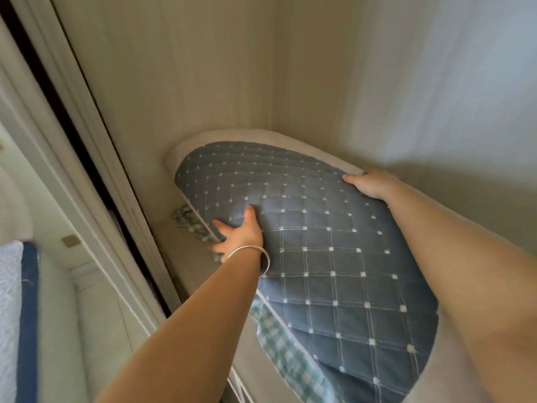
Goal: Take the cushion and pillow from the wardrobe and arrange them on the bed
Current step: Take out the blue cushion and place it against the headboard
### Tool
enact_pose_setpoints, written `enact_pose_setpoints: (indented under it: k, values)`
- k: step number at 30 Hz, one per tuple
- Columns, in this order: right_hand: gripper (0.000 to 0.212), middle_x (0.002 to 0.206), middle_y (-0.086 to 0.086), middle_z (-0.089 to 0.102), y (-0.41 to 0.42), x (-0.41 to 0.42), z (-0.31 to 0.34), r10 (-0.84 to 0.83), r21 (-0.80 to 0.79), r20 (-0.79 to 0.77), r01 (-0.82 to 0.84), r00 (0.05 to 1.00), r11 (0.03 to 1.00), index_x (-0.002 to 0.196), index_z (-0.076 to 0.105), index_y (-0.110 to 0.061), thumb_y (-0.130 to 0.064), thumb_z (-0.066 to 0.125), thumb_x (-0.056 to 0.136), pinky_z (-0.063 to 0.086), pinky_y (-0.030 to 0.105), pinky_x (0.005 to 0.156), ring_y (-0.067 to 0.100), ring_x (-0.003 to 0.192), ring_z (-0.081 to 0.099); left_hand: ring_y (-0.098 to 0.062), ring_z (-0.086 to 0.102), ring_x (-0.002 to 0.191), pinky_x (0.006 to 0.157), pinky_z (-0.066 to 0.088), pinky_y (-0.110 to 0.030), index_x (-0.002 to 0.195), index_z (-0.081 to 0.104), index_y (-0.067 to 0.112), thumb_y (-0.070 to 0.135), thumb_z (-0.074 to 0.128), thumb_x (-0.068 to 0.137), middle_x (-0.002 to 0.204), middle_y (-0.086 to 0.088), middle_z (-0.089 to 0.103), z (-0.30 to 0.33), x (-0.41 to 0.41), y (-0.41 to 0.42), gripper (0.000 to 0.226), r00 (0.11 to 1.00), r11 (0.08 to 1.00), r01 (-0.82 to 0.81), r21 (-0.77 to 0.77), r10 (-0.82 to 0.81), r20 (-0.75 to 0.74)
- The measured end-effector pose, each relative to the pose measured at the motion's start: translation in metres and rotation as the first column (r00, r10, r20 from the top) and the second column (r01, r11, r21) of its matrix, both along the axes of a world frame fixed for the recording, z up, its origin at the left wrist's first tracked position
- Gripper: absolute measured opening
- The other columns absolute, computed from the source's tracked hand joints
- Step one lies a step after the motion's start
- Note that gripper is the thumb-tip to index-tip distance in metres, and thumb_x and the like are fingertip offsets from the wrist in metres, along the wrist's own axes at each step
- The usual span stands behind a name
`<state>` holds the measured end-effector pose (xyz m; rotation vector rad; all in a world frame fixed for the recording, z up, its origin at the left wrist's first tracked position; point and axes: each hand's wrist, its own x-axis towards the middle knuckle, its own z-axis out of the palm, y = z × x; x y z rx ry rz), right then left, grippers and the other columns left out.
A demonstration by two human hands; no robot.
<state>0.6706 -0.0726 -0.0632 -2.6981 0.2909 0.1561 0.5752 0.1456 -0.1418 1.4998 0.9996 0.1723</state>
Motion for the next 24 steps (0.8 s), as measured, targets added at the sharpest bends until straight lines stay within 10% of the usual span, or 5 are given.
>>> enact_pose_setpoints:
  k: [5,11,17,24]
  values:
    - [0.074,0.132,0.015,0.054,-0.004,0.014,0.000,-0.022,0.130,-0.031,0.026,0.999,0.991,0.127,0.054,-0.011,-0.066,0.047,0.080,0.038,0.036,0.080,0.033,0.102,0.056,-0.035,0.034,0.132,0.112,0.023,-0.044,0.146,0.019,0.013,0.066,0.056,0.074,0.149,-0.014,0.030,-0.006,0.001,0.022,0.097,0.989,0.962,-0.117,-0.248,0.137,0.063]
    - [0.061,0.063,0.002,0.053,-0.001,-0.009,0.006,-0.125,-0.054,0.158,0.135,0.979,0.989,0.093,0.068,-0.012,-0.064,0.036,0.081,0.043,0.029,0.065,0.021,0.055,0.049,-0.031,0.054,0.113,0.103,0.039,-0.043,0.134,0.045,0.011,0.071,0.063,0.060,0.133,-0.009,0.053,0.002,-0.015,0.031,0.097,0.973,0.900,-0.070,-0.431,0.157,0.168]
    - [0.069,0.131,0.016,0.055,-0.014,-0.047,0.013,-0.204,0.197,0.095,0.182,0.974,0.963,0.122,0.058,-0.008,-0.064,0.035,0.087,0.040,0.035,0.080,0.035,0.111,0.056,-0.037,0.045,0.123,0.107,0.032,-0.046,0.141,0.030,0.007,0.071,0.065,0.059,0.140,-0.014,0.044,0.046,-0.048,0.032,0.109,0.965,0.958,-0.062,-0.279,0.129,0.229]
    - [0.089,0.136,0.017,0.051,-0.013,-0.139,0.038,-0.429,0.495,0.098,0.330,0.898,0.804,0.125,0.056,-0.011,-0.078,0.029,0.073,0.041,0.042,0.101,0.036,0.117,0.054,-0.028,0.050,0.106,0.095,0.038,-0.038,0.134,0.034,0.013,0.063,0.065,0.069,0.132,-0.008,0.049,0.103,-0.109,0.030,0.088,0.881,0.996,0.082,-0.046,-0.051,0.471]
